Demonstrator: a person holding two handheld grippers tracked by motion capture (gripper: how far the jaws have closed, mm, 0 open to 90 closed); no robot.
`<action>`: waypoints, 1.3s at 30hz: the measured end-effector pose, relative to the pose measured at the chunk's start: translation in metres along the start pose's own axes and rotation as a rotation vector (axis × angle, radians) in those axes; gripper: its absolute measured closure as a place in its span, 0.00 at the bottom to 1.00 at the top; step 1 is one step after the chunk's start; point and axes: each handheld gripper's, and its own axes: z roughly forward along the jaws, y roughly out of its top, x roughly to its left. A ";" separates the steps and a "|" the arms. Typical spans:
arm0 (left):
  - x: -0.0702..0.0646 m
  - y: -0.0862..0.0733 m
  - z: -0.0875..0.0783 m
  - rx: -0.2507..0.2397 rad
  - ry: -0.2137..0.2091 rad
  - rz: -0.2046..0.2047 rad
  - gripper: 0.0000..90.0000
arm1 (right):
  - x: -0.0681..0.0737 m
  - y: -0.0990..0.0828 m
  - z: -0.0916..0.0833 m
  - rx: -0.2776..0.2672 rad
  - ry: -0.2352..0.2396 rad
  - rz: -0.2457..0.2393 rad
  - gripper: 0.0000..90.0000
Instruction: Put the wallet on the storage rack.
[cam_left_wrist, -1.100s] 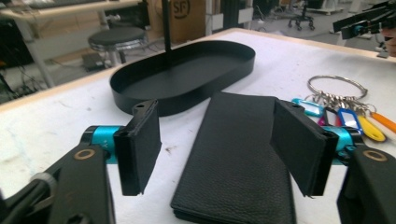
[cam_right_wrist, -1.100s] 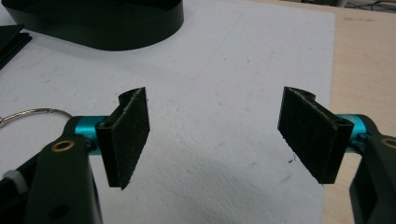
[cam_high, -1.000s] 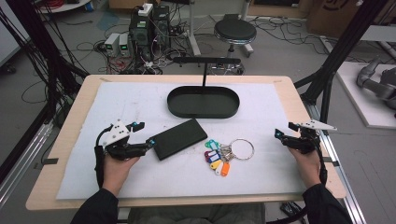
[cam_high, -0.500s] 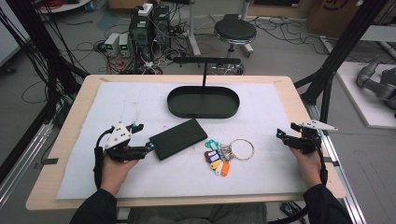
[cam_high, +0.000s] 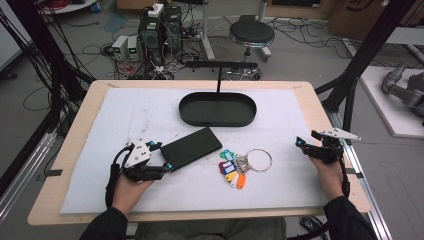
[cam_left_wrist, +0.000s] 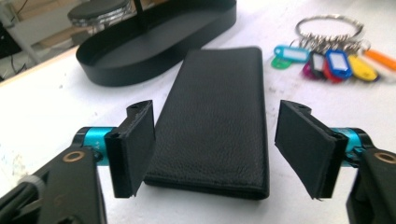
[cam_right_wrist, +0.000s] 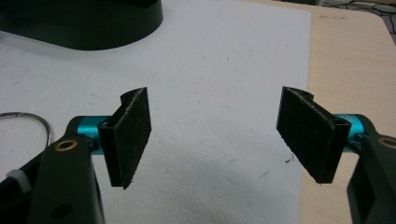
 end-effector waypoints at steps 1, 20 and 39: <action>-0.002 -0.001 0.002 0.011 0.000 0.001 0.34 | 0.000 0.000 0.000 0.000 -0.001 0.002 0.29; -0.029 -0.009 0.027 0.224 0.000 0.288 0.48 | 0.000 0.000 0.004 0.008 0.000 0.013 0.30; -0.019 0.003 0.011 0.094 -0.028 0.296 0.86 | 0.000 0.001 0.005 0.006 0.019 0.017 0.30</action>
